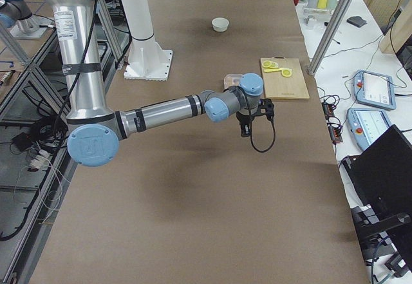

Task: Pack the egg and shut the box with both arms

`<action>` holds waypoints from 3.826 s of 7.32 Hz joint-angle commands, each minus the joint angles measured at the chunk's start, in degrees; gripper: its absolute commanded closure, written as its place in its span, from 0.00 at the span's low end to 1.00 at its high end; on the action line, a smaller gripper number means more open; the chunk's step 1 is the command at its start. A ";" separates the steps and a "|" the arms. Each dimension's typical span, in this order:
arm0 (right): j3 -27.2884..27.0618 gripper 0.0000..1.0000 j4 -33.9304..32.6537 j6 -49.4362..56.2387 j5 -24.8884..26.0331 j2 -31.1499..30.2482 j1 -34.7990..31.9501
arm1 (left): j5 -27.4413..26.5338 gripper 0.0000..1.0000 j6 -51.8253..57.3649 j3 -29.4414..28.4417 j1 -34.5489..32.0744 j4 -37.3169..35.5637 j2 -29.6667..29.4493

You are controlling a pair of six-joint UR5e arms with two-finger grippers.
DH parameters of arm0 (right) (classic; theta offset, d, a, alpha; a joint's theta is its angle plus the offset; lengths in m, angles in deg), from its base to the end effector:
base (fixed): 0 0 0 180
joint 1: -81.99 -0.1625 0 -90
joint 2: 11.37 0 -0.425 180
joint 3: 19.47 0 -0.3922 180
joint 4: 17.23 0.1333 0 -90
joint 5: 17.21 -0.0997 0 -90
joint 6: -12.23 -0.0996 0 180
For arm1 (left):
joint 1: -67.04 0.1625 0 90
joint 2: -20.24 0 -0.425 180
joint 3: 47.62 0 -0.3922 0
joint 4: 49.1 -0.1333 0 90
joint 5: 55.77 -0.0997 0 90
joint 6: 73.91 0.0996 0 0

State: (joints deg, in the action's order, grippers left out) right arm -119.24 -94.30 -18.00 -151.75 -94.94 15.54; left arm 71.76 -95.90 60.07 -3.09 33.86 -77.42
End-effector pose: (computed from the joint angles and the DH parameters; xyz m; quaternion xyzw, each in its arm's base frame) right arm -0.1599 -0.5258 0.4889 0.0417 -0.4324 -0.0430 0.8997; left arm 0.1120 -0.5237 0.4595 0.0273 0.3505 0.0339 0.9356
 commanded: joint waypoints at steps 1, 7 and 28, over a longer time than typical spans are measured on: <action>-2.88 1.00 -0.10 -10.41 0.94 2.78 7.36 | 1.14 0.02 -0.07 0.15 -0.71 -0.09 0.63; -3.95 1.00 -0.45 -36.19 12.43 17.89 25.65 | 1.76 0.02 -0.60 -0.29 -0.97 -0.17 0.37; 14.34 0.00 -21.90 43.59 2.70 5.70 -20.12 | 1.23 0.02 18.83 -3.89 -11.61 -0.09 6.95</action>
State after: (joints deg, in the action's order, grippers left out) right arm -104.90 -116.28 25.53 -149.19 -88.94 -4.40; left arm 72.95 -77.88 56.60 -13.90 33.68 -71.17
